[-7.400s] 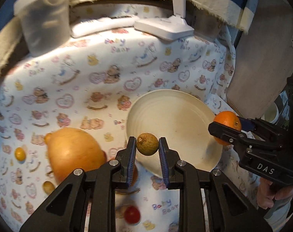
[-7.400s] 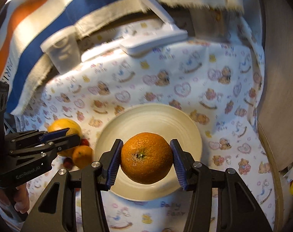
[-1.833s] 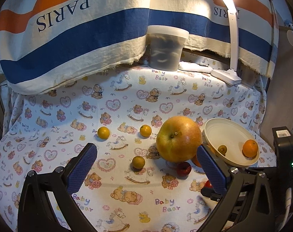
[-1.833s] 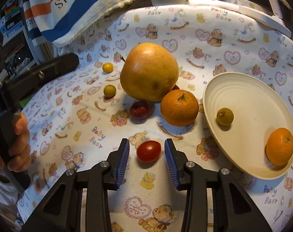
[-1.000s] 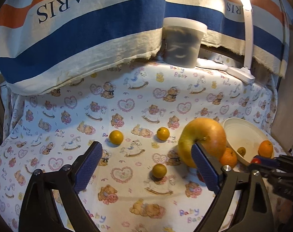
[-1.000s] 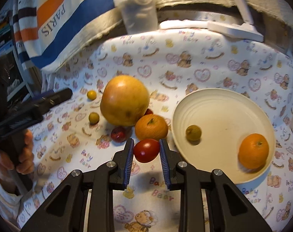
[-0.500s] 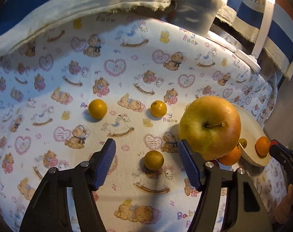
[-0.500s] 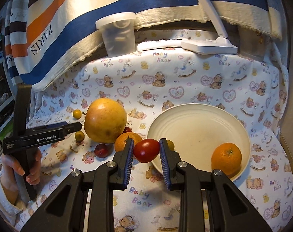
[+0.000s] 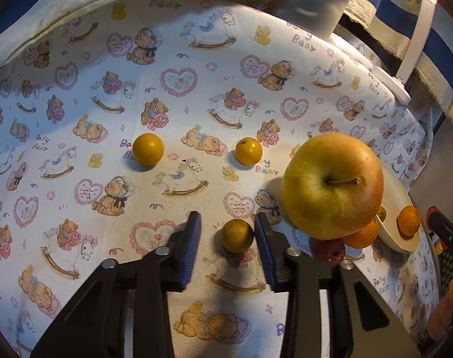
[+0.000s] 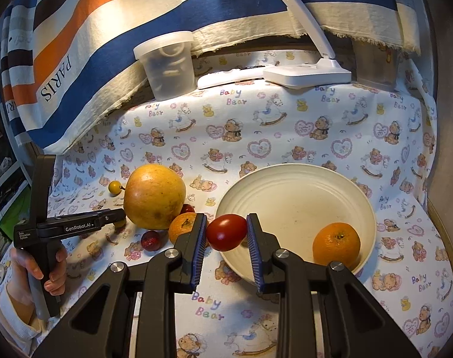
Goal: Organize fruits
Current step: 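Grasp a small yellow fruit with the left tool, then carry both fruits to the plate and open the right tool to drop the tomato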
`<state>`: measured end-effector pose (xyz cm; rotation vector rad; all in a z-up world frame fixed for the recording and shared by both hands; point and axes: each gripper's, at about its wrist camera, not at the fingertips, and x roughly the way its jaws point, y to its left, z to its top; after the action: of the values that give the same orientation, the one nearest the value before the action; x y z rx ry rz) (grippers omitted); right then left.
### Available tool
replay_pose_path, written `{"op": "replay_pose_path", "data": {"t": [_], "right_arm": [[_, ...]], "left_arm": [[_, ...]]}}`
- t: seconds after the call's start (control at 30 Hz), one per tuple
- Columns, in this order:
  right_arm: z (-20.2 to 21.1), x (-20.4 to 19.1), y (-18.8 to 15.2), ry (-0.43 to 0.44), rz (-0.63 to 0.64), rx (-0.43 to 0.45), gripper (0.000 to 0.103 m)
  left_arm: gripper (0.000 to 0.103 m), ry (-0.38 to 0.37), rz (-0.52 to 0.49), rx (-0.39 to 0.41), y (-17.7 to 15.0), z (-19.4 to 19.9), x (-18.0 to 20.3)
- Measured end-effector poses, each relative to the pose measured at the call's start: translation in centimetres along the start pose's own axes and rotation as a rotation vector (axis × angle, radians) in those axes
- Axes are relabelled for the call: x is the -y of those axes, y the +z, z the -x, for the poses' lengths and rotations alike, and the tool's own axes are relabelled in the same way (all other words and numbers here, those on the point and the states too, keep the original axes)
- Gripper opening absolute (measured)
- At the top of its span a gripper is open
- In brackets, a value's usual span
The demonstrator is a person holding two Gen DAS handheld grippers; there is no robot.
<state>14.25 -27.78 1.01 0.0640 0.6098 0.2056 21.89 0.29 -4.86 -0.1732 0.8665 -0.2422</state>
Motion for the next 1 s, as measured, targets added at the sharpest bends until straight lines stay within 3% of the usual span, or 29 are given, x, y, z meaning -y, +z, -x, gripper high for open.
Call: {"op": "replay_pose_path", "data": {"t": [0.1, 0.33, 0.5, 0.77, 1.0], "right_arm": [[-0.1, 0.0, 0.0, -0.002, 0.000, -0.001, 0.028], [-0.1, 0.2, 0.0, -0.005, -0.003, 0.000, 0.028], [0.0, 0.4, 0.0, -0.012, -0.004, 0.002, 0.028], [0.6, 0.9, 0.4, -0.009, -0.026, 0.018, 0.028], [1.3, 1.3, 0.6, -0.015, -0.037, 0.044, 0.028]], "left_arm": [[0.024, -0.004, -0.018, -0.003, 0.0, 0.0, 0.3], [0.024, -0.003, -0.030, -0.041, -0.1, -0.6, 0.6], [0.022, 0.014, -0.071, -0.025, -0.2, -0.3, 1.3], [0.022, 0.086, -0.194, 0.199, -0.6, 3.6, 3.2], [0.022, 0.035, -0.215, 0.387, -0.5, 7.4, 3.5]]}}
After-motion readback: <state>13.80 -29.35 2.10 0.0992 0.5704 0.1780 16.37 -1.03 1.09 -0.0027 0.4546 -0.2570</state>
